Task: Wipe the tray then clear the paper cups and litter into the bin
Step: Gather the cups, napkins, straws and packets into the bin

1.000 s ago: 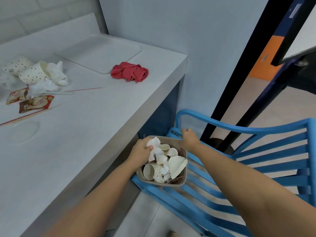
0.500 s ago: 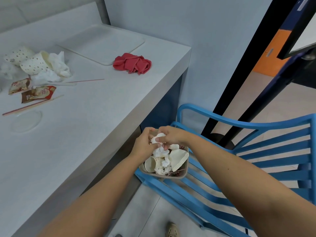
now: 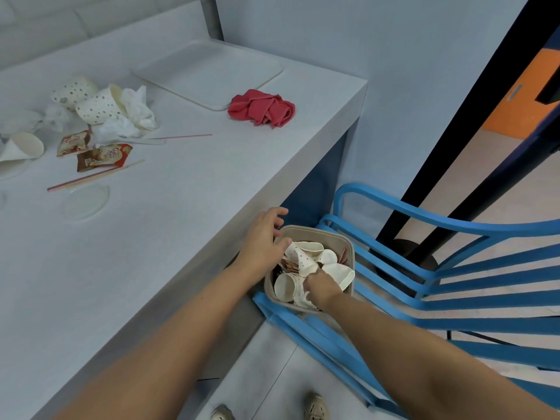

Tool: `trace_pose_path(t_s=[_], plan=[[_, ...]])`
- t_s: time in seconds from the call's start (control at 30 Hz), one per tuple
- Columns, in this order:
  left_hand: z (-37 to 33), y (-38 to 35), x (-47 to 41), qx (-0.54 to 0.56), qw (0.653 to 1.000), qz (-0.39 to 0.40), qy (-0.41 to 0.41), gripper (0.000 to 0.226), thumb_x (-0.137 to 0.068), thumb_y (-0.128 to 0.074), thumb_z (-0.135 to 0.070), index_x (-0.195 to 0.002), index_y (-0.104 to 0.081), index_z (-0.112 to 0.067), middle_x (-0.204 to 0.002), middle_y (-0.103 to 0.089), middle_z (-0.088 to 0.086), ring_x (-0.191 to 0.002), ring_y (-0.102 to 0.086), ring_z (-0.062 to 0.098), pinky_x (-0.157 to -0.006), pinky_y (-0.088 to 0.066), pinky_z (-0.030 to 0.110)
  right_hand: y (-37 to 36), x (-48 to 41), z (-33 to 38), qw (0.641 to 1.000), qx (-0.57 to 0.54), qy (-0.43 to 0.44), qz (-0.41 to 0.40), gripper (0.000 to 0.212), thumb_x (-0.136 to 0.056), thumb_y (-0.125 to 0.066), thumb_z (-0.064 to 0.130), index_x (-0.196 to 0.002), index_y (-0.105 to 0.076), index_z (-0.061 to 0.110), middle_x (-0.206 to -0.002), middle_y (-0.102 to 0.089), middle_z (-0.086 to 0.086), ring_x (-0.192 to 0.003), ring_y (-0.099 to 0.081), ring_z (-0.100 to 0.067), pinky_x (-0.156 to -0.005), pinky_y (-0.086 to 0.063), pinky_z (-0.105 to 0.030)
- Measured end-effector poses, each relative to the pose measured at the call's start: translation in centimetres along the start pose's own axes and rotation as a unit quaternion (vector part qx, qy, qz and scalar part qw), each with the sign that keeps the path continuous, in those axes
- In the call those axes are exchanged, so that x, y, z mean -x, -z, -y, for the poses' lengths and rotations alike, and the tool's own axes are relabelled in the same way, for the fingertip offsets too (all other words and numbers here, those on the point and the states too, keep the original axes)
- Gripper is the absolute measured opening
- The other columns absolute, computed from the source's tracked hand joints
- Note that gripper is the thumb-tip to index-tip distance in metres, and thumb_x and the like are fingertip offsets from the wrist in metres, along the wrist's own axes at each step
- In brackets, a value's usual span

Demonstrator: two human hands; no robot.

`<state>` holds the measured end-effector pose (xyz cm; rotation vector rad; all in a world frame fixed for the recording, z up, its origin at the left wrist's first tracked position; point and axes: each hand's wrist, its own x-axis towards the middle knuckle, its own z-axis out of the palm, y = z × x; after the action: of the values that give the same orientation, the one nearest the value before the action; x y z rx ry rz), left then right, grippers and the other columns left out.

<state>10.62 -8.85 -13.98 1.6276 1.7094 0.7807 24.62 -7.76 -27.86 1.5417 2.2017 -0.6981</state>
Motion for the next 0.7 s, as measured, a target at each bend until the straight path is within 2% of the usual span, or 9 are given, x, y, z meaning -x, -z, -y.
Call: trace_pose_path(t_s=[0.1, 0.17, 0.27, 0.3, 0.37, 0.43, 0.47, 0.57, 0.7], plan=[[-0.1, 0.9, 0.2, -0.003, 1.0, -0.023, 0.0, 0.046, -0.086, -0.062, -0.01, -0.128, -0.046, -0.02, -0.115, -0.05, -0.001, -0.091, -0.053, 0.009, -0.078, -0.042, 0.017, 0.6, 0.3, 0.9, 0.998, 0.03, -0.007, 0.061, 0.03, -0.095, -0.047, 0.013, -0.121, -0.056, 0.002, -0.129, -0.054, -0.016, -0.121, -0.05, -0.029, -0.097, -0.041, -0.034], [-0.1, 1.7, 0.2, 0.007, 0.999, -0.039, -0.004, 0.043, -0.086, -0.061, -0.01, -0.126, -0.048, -0.019, -0.11, -0.05, -0.004, -0.088, -0.052, 0.007, -0.073, -0.04, 0.01, 2.2, 0.4, 1.4, 0.994, 0.024, -0.001, 0.105, 0.032, -0.095, -0.047, 0.014, -0.124, -0.054, 0.002, -0.13, -0.055, -0.015, -0.121, -0.051, -0.029, -0.097, -0.042, -0.034], [-0.3, 2.8, 0.3, 0.022, 0.998, -0.06, -0.011, 0.036, -0.087, -0.06, -0.01, -0.121, -0.05, -0.019, -0.105, -0.053, -0.005, -0.082, -0.052, 0.002, -0.068, -0.04, 0.005, 5.8, 0.7, 2.7, 0.993, 0.003, -0.002, 0.115, 0.034, -0.093, -0.05, 0.016, -0.124, -0.055, 0.003, -0.127, -0.057, -0.015, -0.118, -0.054, -0.031, -0.095, -0.043, -0.036], [-0.4, 3.1, 0.3, 0.032, 0.997, -0.066, -0.013, 0.034, -0.087, -0.059, -0.01, -0.119, -0.052, -0.018, -0.103, -0.054, -0.005, -0.081, -0.052, 0.003, -0.067, -0.041, 0.004, 7.0, 0.6, 3.1, 0.993, 0.013, 0.001, 0.117, 0.03, -0.093, -0.051, 0.018, -0.117, -0.057, 0.003, -0.122, -0.061, -0.014, -0.109, -0.059, -0.03, -0.092, -0.044, -0.036], [-0.6, 4.0, 0.4, 0.059, 0.994, -0.085, -0.021, 0.026, -0.087, -0.058, -0.008, -0.111, -0.055, -0.018, -0.096, -0.057, -0.002, -0.077, -0.054, 0.006, -0.067, -0.043, 0.003, 9.6, 0.6, 4.1, 0.99, 0.057, 0.012, 0.125, 0.019, -0.09, -0.054, 0.02, -0.088, -0.06, 0.003, -0.095, -0.068, -0.009, -0.074, -0.06, -0.02, -0.077, -0.05, -0.032], [-0.9, 4.8, 0.4, 0.08, 0.99, -0.109, -0.03, 0.019, -0.088, -0.057, -0.008, -0.102, -0.058, -0.02, -0.089, -0.06, 0.0, -0.074, -0.055, 0.012, -0.068, -0.046, 0.011, 12.6, 1.1, 5.4, 0.984, 0.087, 0.019, 0.153, 0.015, -0.087, -0.058, 0.016, -0.087, -0.063, 0.003, -0.065, -0.056, -0.003, -0.054, -0.047, -0.014, -0.056, -0.042, -0.024], [-1.0, 5.6, 0.4, 0.085, 0.988, -0.125, -0.032, 0.016, -0.088, -0.058, -0.01, -0.099, -0.059, -0.021, -0.085, -0.06, -0.002, -0.071, -0.055, 0.012, -0.067, -0.045, 0.012, 14.3, 1.5, 6.4, 0.982, 0.098, 0.022, 0.158, 0.014, -0.085, -0.06, 0.016, -0.089, -0.065, 0.004, -0.061, -0.051, -0.002, -0.052, -0.044, -0.013, -0.053, -0.038, -0.023], [-0.9, 8.6, 0.5, 0.096, 0.98, -0.169, -0.033, 0.01, -0.087, -0.06, -0.011, -0.095, -0.061, -0.017, -0.077, -0.057, -0.005, -0.063, -0.049, 0.008, -0.06, -0.039, 0.004, 19.2, 3.3, 9.6, 0.983, 0.119, 0.019, 0.141, 0.021, -0.086, -0.063, 0.024, -0.071, -0.06, 0.009, -0.061, -0.05, -0.001, -0.055, -0.044, -0.015, -0.056, -0.037, -0.023], [0.4, 13.1, 0.6, 0.063, 0.976, -0.205, -0.023, 0.008, -0.088, -0.06, -0.014, -0.093, -0.059, -0.02, -0.079, -0.057, -0.005, -0.063, -0.049, 0.007, -0.057, -0.038, 0.002, 23.6, 4.8, 13.8, 0.981, 0.159, 0.038, 0.103, 0.031, -0.088, -0.06, 0.027, -0.059, -0.06, 0.016, -0.061, -0.048, 0.003, -0.055, -0.042, -0.011, -0.062, -0.038, -0.023]])
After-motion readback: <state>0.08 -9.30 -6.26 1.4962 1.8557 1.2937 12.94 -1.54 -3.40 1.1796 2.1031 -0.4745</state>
